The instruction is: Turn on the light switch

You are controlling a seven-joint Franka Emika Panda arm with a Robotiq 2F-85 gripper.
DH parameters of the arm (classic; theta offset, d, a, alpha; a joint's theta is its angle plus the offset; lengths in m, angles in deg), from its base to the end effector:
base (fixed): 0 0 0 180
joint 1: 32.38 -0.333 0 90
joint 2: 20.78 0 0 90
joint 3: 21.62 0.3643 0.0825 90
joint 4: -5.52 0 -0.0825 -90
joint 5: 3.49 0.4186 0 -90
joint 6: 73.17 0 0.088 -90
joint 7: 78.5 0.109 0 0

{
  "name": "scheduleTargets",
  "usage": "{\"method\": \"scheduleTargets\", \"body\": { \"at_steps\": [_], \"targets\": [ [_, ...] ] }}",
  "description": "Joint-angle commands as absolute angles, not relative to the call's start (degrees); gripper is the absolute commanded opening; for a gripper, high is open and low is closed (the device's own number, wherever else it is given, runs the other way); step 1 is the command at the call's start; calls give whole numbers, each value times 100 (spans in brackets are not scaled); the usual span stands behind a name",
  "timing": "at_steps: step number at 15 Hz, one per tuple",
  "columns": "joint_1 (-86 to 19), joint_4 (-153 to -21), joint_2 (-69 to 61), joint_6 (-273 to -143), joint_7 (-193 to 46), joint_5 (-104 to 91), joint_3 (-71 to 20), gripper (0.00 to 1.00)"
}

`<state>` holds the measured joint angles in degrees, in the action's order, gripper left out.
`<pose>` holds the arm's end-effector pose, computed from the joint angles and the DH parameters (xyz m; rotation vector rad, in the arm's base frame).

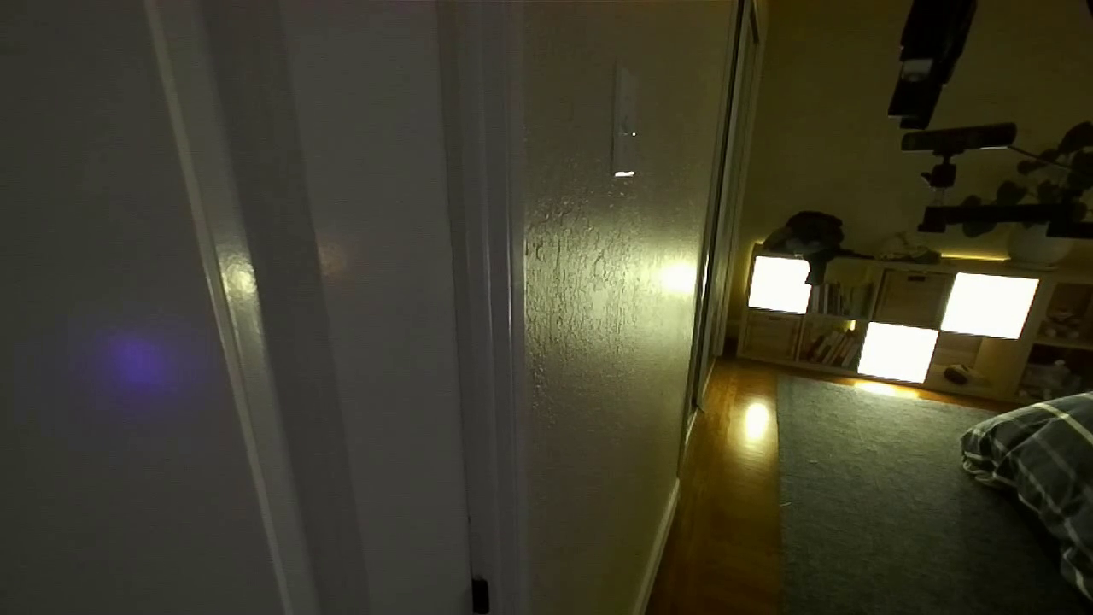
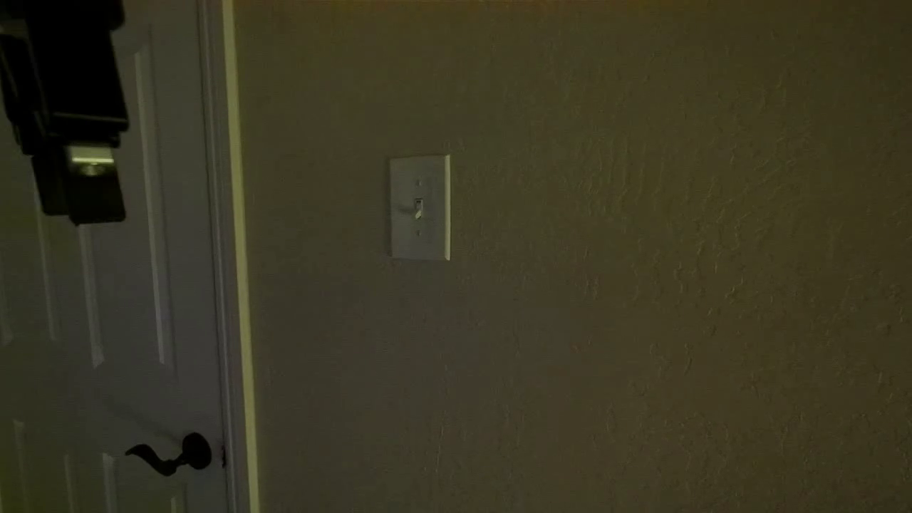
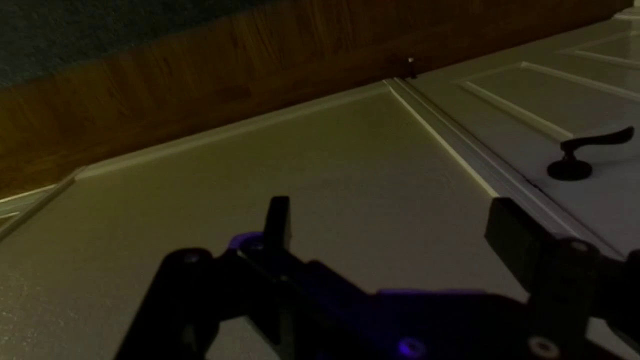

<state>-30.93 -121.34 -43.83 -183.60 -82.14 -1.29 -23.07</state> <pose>0.4590 -0.0221 0.5826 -3.0962 -0.0047 -0.1826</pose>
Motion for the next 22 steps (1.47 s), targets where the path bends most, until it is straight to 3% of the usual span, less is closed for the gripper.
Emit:
{"method": "scheduleTargets", "body": {
  "at_steps": [1, 7, 22],
  "targets": [
    [-3121, -12074, -4364, -18394, -8248, -98, -2347, 100],
    [-3120, -12015, -4359, -18400, -8273, -67, -2365, 100],
    [-3305, -11566, -2648, -21012, -8887, 135, -2339, 100]
  ]
}}
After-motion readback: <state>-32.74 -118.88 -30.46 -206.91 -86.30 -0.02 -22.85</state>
